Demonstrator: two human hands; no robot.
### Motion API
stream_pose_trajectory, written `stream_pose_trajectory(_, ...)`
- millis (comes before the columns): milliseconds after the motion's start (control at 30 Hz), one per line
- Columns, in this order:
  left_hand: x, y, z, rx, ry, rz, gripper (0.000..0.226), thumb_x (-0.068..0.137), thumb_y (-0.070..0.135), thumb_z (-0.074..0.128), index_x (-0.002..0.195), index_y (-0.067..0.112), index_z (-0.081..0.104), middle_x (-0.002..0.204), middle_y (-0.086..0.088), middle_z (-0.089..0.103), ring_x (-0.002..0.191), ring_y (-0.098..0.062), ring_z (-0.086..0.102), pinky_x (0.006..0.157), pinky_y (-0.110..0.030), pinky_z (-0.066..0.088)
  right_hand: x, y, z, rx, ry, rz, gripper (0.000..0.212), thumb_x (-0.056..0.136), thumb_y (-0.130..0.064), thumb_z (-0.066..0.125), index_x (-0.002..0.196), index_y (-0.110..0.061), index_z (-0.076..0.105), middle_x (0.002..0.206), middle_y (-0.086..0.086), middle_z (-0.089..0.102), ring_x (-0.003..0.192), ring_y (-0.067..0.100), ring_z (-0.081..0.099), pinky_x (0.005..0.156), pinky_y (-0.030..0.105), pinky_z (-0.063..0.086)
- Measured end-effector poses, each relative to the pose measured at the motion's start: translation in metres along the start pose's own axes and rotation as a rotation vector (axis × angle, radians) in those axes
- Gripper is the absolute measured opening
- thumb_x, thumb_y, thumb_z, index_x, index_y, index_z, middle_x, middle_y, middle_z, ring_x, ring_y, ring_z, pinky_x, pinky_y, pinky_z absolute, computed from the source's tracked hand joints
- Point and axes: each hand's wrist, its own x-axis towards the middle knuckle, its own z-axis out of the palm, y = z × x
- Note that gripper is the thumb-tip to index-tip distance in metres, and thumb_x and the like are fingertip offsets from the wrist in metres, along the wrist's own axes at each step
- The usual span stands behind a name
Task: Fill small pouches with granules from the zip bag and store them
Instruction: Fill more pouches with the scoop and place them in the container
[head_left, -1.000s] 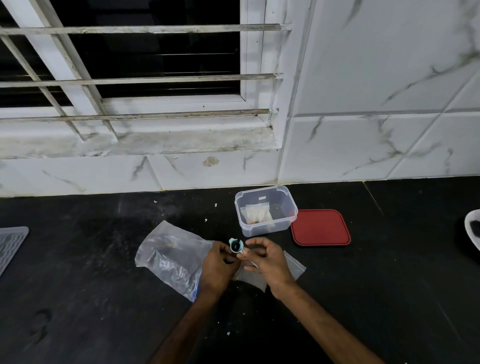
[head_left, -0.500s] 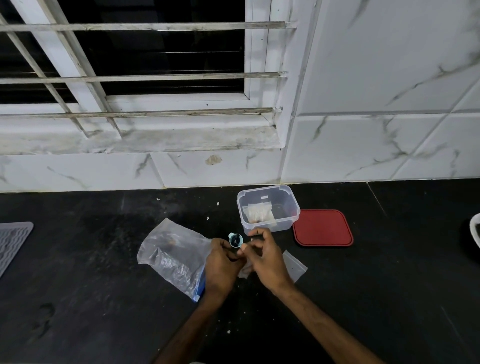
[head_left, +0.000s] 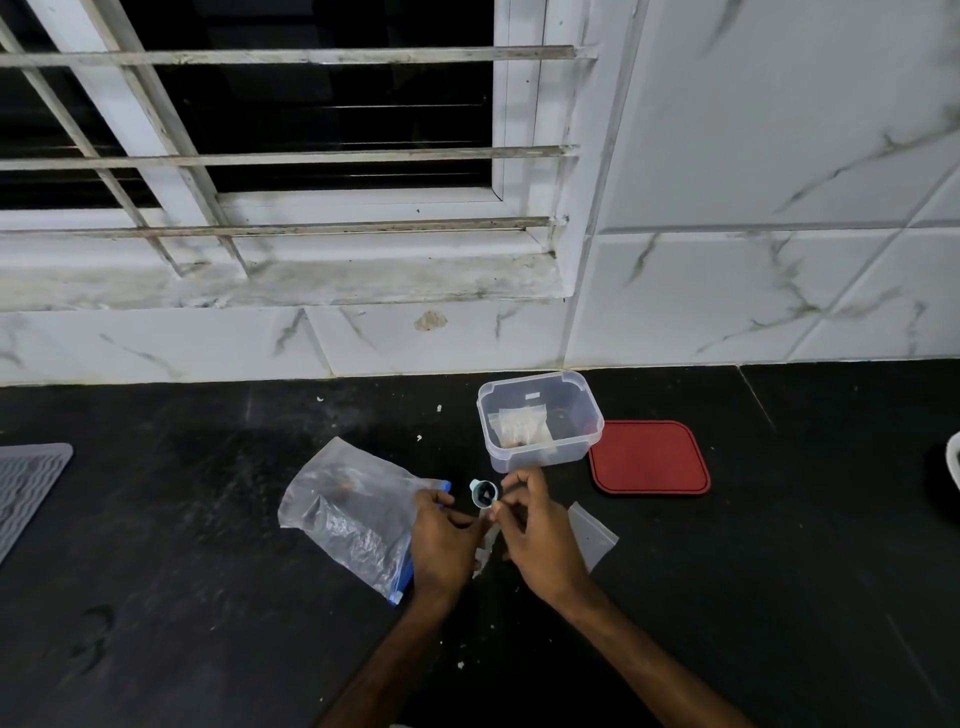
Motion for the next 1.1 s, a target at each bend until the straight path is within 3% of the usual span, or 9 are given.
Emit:
stream_pose_trajectory(200, 0.000, 0.003, -0.006, -0.074, 0.036, -0.026, 0.038, 0.085, 0.006, 0.071, 0.109, 0.014, 0.042, 0.082, -0.009, 0.068, 0.064, -0.025, 0.071, 0.054, -0.048, 0.059, -0.003, 0.007, -0.004, -0.098, -0.084, -0.007, 0.033, 0.091, -0.014, 0.063, 0.108, -0.034, 0.043, 0.093, -0.007, 0.069, 0.087, -0.006, 0.065, 0.078, 0.016, 0.055)
stream_pose_trajectory(467, 0.002, -0.001, -0.007, -0.053, 0.039, -0.044, 0.036, 0.088, 0.003, 0.067, 0.113, 0.013, 0.042, 0.085, -0.006, 0.067, 0.066, -0.021, 0.072, 0.058, -0.049, 0.060, 0.000, 0.014, -0.009, -0.110, -0.160, 0.012, 0.026, 0.089, -0.013, 0.064, 0.113, -0.023, 0.059, 0.101, -0.011, 0.069, 0.095, -0.008, 0.064, 0.086, 0.018, 0.054)
stream_pose_trajectory(633, 0.005, -0.003, -0.010, -0.084, 0.045, -0.069, 0.038, 0.088, 0.008, 0.068, 0.116, 0.015, 0.043, 0.089, -0.006, 0.066, 0.066, -0.014, 0.072, 0.055, -0.036, 0.061, 0.003, 0.016, -0.013, -0.244, -0.219, -0.040, 0.026, 0.089, -0.016, 0.066, 0.113, -0.024, 0.063, 0.105, -0.008, 0.070, 0.096, -0.005, 0.064, 0.088, 0.017, 0.053)
stream_pose_trajectory(867, 0.004, -0.002, -0.009, -0.115, -0.064, -0.064, 0.032, 0.090, 0.008, 0.065, 0.111, 0.019, 0.044, 0.095, -0.007, 0.065, 0.072, -0.018, 0.073, 0.057, -0.032, 0.060, 0.004, 0.006, -0.007, -0.598, -0.334, -0.116, 0.029, 0.096, -0.024, 0.052, 0.125, -0.027, 0.052, 0.113, -0.003, 0.066, 0.099, 0.007, 0.064, 0.085, 0.026, 0.054)
stream_pose_trajectory(1000, 0.004, -0.005, -0.009, -0.149, -0.115, -0.072, 0.030, 0.090, 0.006, 0.065, 0.109, 0.018, 0.046, 0.102, -0.013, 0.066, 0.078, -0.018, 0.073, 0.058, -0.027, 0.058, 0.002, -0.001, -0.007, -0.901, -0.489, -0.235, 0.048, 0.091, -0.014, 0.057, 0.136, -0.018, 0.040, 0.126, 0.008, 0.056, 0.114, 0.022, 0.055, 0.090, 0.034, 0.049)
stream_pose_trajectory(1100, 0.003, -0.004, -0.009, -0.265, -0.142, -0.119, 0.030, 0.090, 0.006, 0.065, 0.111, 0.016, 0.047, 0.106, -0.013, 0.067, 0.085, -0.019, 0.072, 0.061, -0.026, 0.058, -0.001, -0.002, -0.011, -0.971, -0.472, -0.306, 0.055, 0.092, -0.016, 0.058, 0.141, -0.015, 0.033, 0.137, 0.010, 0.050, 0.120, 0.025, 0.050, 0.092, 0.036, 0.049)
